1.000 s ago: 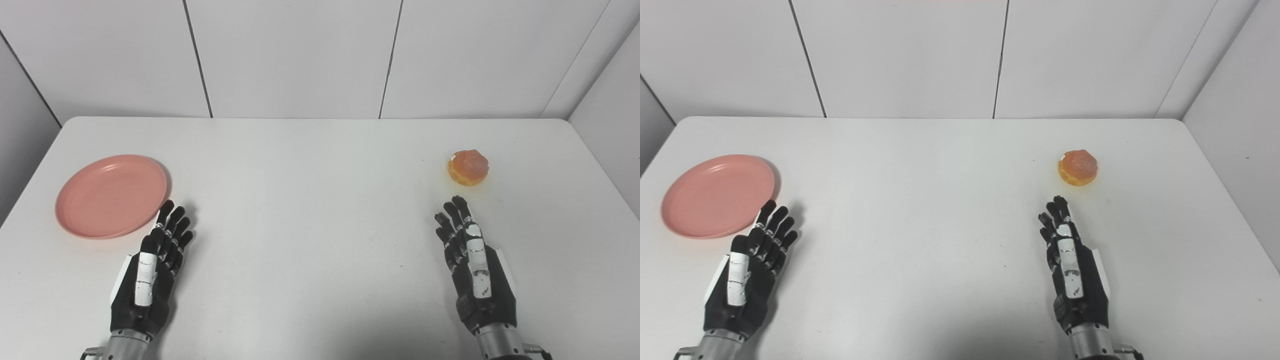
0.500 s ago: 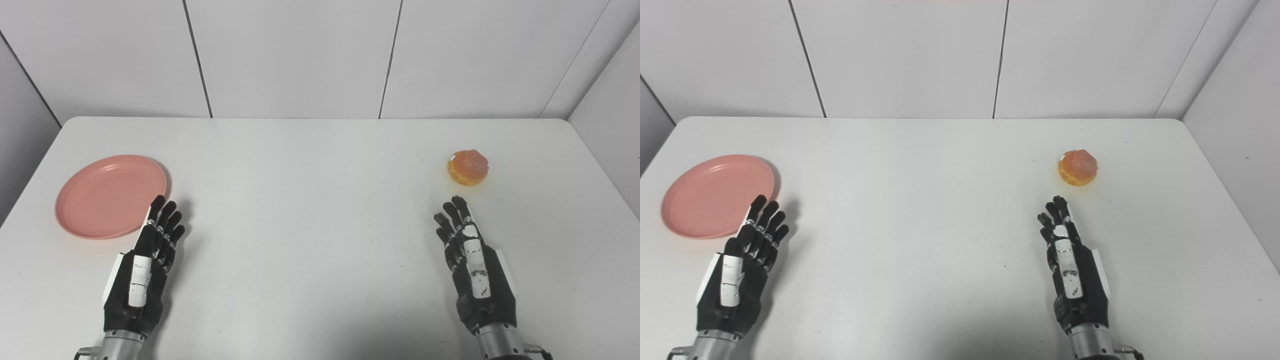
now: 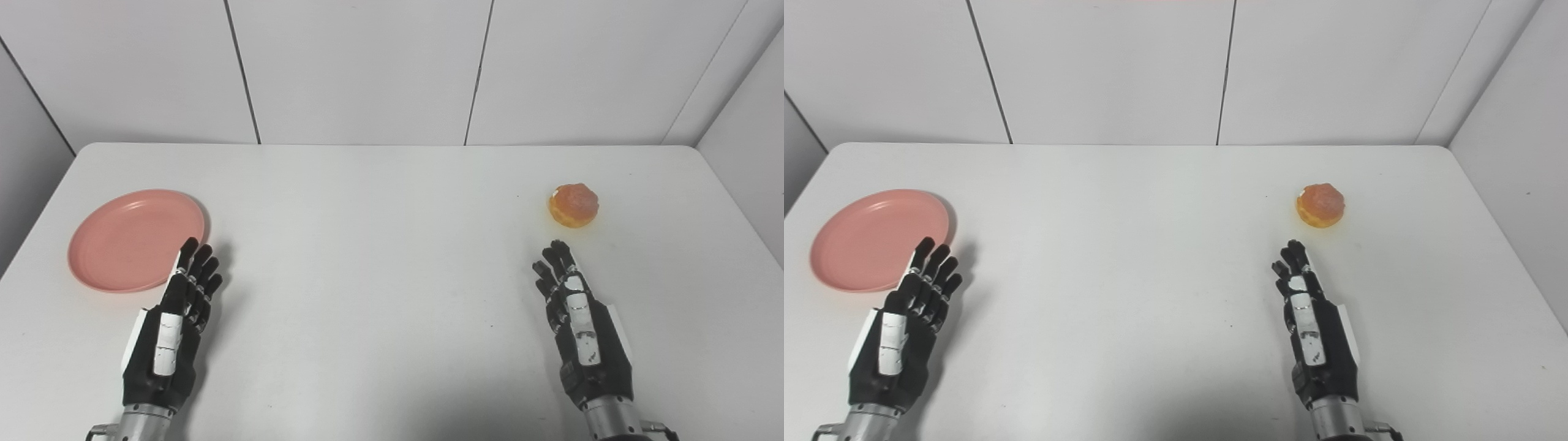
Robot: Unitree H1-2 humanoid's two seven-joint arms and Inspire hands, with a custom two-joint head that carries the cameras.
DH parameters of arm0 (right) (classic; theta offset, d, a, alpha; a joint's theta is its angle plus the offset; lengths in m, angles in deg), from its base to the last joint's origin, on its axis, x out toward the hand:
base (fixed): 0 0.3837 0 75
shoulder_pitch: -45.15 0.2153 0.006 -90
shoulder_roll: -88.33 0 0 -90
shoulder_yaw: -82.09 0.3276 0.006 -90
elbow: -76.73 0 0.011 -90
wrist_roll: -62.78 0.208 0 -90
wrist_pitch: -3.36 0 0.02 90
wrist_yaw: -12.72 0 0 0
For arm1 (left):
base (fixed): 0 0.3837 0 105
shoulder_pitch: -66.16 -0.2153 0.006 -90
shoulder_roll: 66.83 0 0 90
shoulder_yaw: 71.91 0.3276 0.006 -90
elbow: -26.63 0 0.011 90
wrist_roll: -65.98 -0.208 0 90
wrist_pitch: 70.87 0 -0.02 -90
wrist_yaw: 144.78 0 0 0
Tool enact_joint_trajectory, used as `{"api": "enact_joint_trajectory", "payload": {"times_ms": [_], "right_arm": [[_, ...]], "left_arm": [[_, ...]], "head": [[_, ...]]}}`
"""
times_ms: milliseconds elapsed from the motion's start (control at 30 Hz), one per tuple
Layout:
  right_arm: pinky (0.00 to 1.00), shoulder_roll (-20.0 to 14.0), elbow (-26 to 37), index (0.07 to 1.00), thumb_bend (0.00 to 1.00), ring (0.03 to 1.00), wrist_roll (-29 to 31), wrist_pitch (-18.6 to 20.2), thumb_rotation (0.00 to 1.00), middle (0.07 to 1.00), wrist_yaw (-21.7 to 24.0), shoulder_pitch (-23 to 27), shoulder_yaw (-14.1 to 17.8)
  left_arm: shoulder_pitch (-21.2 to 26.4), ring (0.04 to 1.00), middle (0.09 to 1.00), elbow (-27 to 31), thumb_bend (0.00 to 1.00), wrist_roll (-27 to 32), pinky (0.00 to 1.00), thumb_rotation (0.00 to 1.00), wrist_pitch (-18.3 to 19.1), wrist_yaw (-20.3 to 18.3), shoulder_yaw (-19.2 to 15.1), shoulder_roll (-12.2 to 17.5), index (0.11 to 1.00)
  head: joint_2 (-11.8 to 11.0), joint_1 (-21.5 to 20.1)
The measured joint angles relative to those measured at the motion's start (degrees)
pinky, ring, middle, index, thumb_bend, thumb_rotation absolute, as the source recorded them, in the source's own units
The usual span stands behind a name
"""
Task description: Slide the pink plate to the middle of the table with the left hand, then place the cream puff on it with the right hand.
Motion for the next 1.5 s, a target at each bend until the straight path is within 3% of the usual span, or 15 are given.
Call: {"api": "enact_joint_trajectory", "payload": {"times_ms": [33, 100, 167, 233, 400, 533, 600, 667, 1033, 1233, 1500], "right_arm": [[1.00, -0.1, -0.1, 0.958, 0.90, 0.946, 0.1, 0.0, 0.86, 0.965, 0.1, 0.0, 0.1], [1.00, -0.5, -0.8, 0.960, 0.89, 0.950, 0.8, -0.2, 0.86, 0.969, 0.4, 0.0, 0.4], [1.00, -1.3, -2.9, 0.963, 0.89, 0.958, 1.8, -1.6, 0.87, 0.974, 1.2, -0.1, 1.1], [1.00, -2.5, -5.1, 0.967, 0.89, 0.963, 2.9, -2.7, 0.87, 0.979, 2.4, -0.2, 1.8], [1.00, -5.7, -10.7, 0.980, 0.88, 0.967, 5.5, -9.7, 0.88, 0.983, 6.1, -0.1, 4.0], [1.00, -7.3, -14.8, 0.994, 0.87, 0.967, 7.4, -14.3, 0.88, 0.988, 8.4, 0.6, 5.4], [1.00, -7.9, -16.1, 0.999, 0.86, 0.966, 7.8, -14.9, 0.89, 0.990, 9.0, 1.4, 5.9], [1.00, -8.6, -17.7, 1.000, 0.85, 0.975, 8.5, -15.9, 0.91, 0.996, 9.6, 2.2, 6.3], [1.00, -10.4, -22.3, 1.000, 0.81, 1.000, 11.0, -17.7, 0.97, 1.000, 12.0, 5.1, 7.9], [1.00, -12.3, -25.2, 1.000, 0.85, 1.000, 11.0, -17.7, 0.97, 1.000, 12.1, 7.6, 8.5], [1.00, -12.2, -25.2, 1.000, 0.85, 1.000, 9.6, -17.7, 0.96, 1.000, 13.0, 7.4, 7.9]], "left_arm": [[0.0, 1.000, 0.998, -0.2, 0.99, -0.2, 1.00, 0.87, -0.4, 0.0, 0.2, 0.0, 1.000], [0.0, 1.000, 0.999, -1.3, 0.98, -0.9, 1.00, 0.88, -1.5, 0.0, 0.5, -0.3, 1.000], [0.0, 1.000, 1.000, -2.8, 0.95, -1.6, 1.00, 0.89, -2.5, 0.1, 1.1, -1.2, 1.000], [0.1, 1.000, 1.000, -4.0, 0.93, -3.0, 1.00, 0.89, -3.6, 0.1, 2.1, -2.5, 1.000], [1.0, 1.000, 0.993, -6.0, 0.92, -6.1, 1.00, 0.87, -9.7, 0.3, 3.2, -3.9, 1.000], [1.7, 1.000, 0.989, -7.6, 0.91, -9.0, 1.00, 0.88, -14.7, 1.4, 3.4, -5.3, 1.000], [1.9, 1.000, 0.993, -8.1, 0.91, -10.2, 1.00, 0.87, -16.4, 1.9, 3.5, -5.8, 1.000], [2.1, 1.000, 0.998, -8.4, 0.90, -11.4, 1.00, 0.87, -17.1, 2.4, 3.7, -6.2, 1.000], [3.4, 1.000, 0.996, -10.4, 0.83, -15.2, 1.00, 0.85, -20.7, 4.7, 4.0, -7.9, 1.000], [3.4, 1.000, 0.983, -10.4, 0.79, -16.7, 1.00, 0.84, -21.6, 6.0, 3.8, -7.9, 1.000], [3.7, 0.995, 0.979, -10.5, 0.92, -14.7, 1.00, 0.87, -22.3, 6.3, 3.6, -8.1, 1.000]], "head": [[-1.3, 2.4], [-1.6, 2.8], [-5.2, 7.9], [-6.1, 9.0], [-12.0, 15.5], [-14.5, 18.9], [-14.5, 18.9], [-16.4, 22.1], [-19.9, 27.9], [-20.7, 28.3], [-20.3, 25.4]]}}
